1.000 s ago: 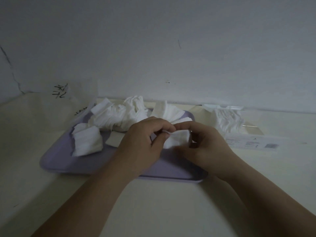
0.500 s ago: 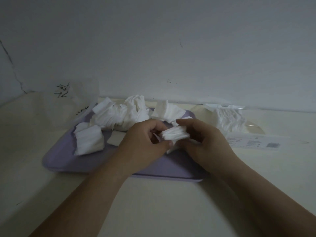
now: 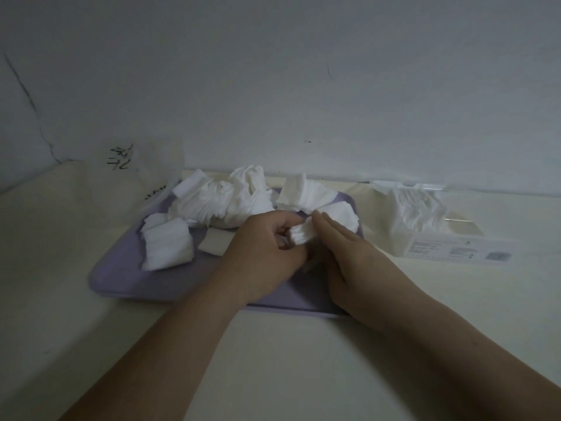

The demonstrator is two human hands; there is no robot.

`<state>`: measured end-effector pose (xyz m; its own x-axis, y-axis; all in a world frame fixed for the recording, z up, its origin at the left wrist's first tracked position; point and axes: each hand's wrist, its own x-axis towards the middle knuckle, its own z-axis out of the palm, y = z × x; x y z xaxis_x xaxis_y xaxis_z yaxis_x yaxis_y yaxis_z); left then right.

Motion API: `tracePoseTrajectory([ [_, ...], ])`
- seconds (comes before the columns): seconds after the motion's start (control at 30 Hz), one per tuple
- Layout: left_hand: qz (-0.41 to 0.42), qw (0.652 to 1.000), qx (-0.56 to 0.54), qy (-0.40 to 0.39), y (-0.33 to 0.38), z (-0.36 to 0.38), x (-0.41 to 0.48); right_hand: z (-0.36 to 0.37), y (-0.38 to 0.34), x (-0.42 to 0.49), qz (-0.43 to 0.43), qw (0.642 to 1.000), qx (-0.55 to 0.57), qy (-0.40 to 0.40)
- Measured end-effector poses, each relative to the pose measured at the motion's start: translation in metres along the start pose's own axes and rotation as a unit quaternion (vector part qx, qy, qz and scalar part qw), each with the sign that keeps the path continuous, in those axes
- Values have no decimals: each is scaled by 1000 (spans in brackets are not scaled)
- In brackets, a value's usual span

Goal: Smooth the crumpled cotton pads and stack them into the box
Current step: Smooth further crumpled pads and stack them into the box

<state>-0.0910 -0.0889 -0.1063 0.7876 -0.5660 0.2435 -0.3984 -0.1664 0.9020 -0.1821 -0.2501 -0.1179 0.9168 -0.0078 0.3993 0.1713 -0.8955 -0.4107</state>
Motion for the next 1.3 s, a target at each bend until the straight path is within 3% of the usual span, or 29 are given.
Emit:
tracePoseTrajectory([
  [0.1, 23, 998, 52, 1, 1, 5, -1, -3, -7, 0, 22, 998, 2, -52],
  [0.17, 41, 995, 86, 10, 0, 5, -1, -2, -2, 1, 24, 999, 37, 7],
  [0.3, 52, 995, 80, -12, 2, 4, -2, -20, -1, 5, 137, 970, 193, 62],
  [0.43, 18, 999, 29, 29, 5, 10, 5, -40, 6, 8, 204, 948, 202, 138],
  [0.57, 37, 983, 176, 24, 21, 15, 27, -42, 15, 11, 243, 919, 199, 236],
  [0.77, 39, 946, 318, -48, 35, 46, 75, -44, 15, 10, 249, 906, 206, 273],
  [0.97, -9, 954, 290, -78, 19, 42, 79, -39, 16, 8, 269, 895, 252, 250],
  [1.17, -10, 965, 229, -130, 11, 19, 42, -26, 14, 9, 247, 916, 207, 240],
  [1.3, -31, 984, 158, -79, 3, 8, 31, -23, 12, 9, 241, 906, 226, 265],
])
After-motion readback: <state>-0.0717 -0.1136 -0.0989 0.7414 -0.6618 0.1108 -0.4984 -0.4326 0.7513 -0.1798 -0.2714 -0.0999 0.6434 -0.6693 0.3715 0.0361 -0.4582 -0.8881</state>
